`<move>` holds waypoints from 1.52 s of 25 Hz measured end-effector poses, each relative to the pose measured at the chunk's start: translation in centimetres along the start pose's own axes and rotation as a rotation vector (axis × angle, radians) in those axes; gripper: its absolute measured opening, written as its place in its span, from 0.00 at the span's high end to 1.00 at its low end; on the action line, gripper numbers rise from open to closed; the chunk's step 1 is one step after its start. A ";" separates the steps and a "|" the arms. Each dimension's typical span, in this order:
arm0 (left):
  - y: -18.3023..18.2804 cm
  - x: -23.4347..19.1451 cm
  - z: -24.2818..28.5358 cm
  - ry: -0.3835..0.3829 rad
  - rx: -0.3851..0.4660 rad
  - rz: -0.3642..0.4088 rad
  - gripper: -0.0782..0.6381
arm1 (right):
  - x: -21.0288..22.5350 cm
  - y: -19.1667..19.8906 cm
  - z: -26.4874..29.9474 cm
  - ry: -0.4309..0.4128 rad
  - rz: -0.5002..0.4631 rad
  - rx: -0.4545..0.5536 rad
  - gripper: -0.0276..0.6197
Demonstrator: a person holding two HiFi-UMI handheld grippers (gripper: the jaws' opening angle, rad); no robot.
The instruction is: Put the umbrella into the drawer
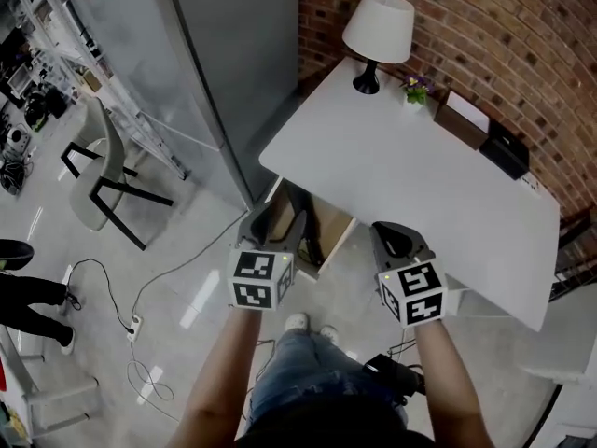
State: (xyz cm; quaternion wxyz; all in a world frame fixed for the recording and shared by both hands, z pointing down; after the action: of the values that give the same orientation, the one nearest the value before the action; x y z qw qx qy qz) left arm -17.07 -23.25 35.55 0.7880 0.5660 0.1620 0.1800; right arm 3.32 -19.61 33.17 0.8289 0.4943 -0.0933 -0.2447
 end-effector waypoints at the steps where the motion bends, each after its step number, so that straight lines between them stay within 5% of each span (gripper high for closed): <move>1: -0.9 0.2 -0.5 -0.003 0.018 0.038 0.59 | 0.2 -0.8 -0.8 0.016 -0.006 0.027 0.96; 10: -7.1 2.6 -3.3 -0.012 0.164 0.228 0.61 | 2.4 -6.6 -7.7 0.107 0.025 0.269 0.96; 16: -12.2 3.6 -5.0 -0.026 0.285 0.330 0.65 | 2.8 -9.5 -10.2 0.155 -0.048 0.372 0.96; 21: -15.5 4.4 -6.5 -0.037 0.402 0.416 0.78 | 3.3 -11.2 -11.6 0.228 -0.130 0.466 0.96; 25: -17.3 4.5 -7.7 -0.066 0.474 0.407 0.88 | 3.8 -12.1 -13.1 0.263 -0.136 0.500 0.96; 38: -19.5 4.2 -9.1 -0.137 0.556 0.460 0.89 | 4.4 -13.4 -16.4 0.360 -0.159 0.579 0.96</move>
State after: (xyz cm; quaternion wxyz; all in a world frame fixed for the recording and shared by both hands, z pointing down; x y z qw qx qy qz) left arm -15.63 -19.44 14.02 0.5519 0.7910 0.0199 0.2632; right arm 9.43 -14.35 13.03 0.6359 0.7498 0.0275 -0.1810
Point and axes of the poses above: the fingertips, and each gripper's own axes: z forward along the fingers, x to its right, y out of its underside, the point moved 6 cm from there along -z, backward along the fingers, and after that the axes turned 3 degrees about z, right-handed, at the moved point
